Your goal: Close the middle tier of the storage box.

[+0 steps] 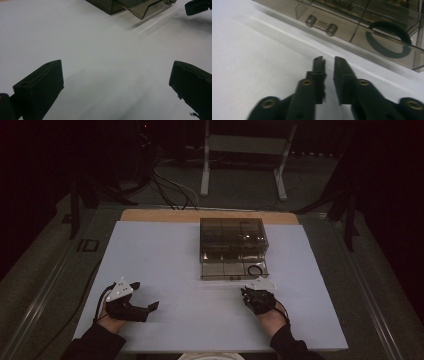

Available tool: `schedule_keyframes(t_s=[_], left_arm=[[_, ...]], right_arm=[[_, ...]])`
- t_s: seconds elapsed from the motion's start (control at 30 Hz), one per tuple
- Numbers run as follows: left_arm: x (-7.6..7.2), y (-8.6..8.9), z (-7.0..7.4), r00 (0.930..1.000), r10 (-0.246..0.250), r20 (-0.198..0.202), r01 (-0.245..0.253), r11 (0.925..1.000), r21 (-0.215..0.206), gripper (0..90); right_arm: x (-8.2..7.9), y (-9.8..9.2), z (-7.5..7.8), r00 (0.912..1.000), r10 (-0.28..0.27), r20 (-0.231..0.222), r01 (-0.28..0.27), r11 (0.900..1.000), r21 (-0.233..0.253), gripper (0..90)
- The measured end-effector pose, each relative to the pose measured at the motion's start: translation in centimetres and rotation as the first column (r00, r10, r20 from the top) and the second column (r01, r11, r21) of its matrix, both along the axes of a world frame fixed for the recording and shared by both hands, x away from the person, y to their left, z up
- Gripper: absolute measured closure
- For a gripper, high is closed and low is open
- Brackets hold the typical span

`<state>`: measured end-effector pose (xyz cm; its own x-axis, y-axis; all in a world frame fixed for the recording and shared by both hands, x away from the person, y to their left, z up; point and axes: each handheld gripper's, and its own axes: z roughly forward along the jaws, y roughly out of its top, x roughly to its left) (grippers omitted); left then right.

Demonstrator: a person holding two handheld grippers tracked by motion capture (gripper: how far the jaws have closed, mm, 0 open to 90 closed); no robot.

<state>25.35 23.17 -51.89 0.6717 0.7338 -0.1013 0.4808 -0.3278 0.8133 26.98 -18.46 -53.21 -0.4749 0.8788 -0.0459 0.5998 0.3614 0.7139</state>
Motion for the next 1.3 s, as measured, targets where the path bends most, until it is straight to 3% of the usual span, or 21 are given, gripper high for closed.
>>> schedule_keyframes(t_s=[0.1,0.5,0.87,1.3], left_arm=[[0.0,0.0,0.0,1.0,0.0,-0.001,0.0,1.0,0.001,0.9],[0.0,-0.1,0.0,1.0,0.0,0.001,0.0,1.0,0.001,0.9],[0.0,-0.1,0.0,1.0,-0.002,-0.001,0.002,1.0,0.005,0.9],[0.0,-0.2,-0.1,1.0,-0.004,-0.001,0.004,0.9999,0.01,0.9]], right_arm=[[0.1,-0.1,0.1,1.0,-0.002,0.005,0.002,1.0,-0.013,90.0],[0.5,0.0,0.8,0.9992,0.004,0.041,-0.004,1.0,-0.016,90.0],[1.2,0.7,0.5,0.9985,0.028,0.047,-0.027,1.0,-0.012,90.0],[2.0,0.6,0.4,0.9989,0.01,0.045,-0.01,1.0,-0.014,90.0]])
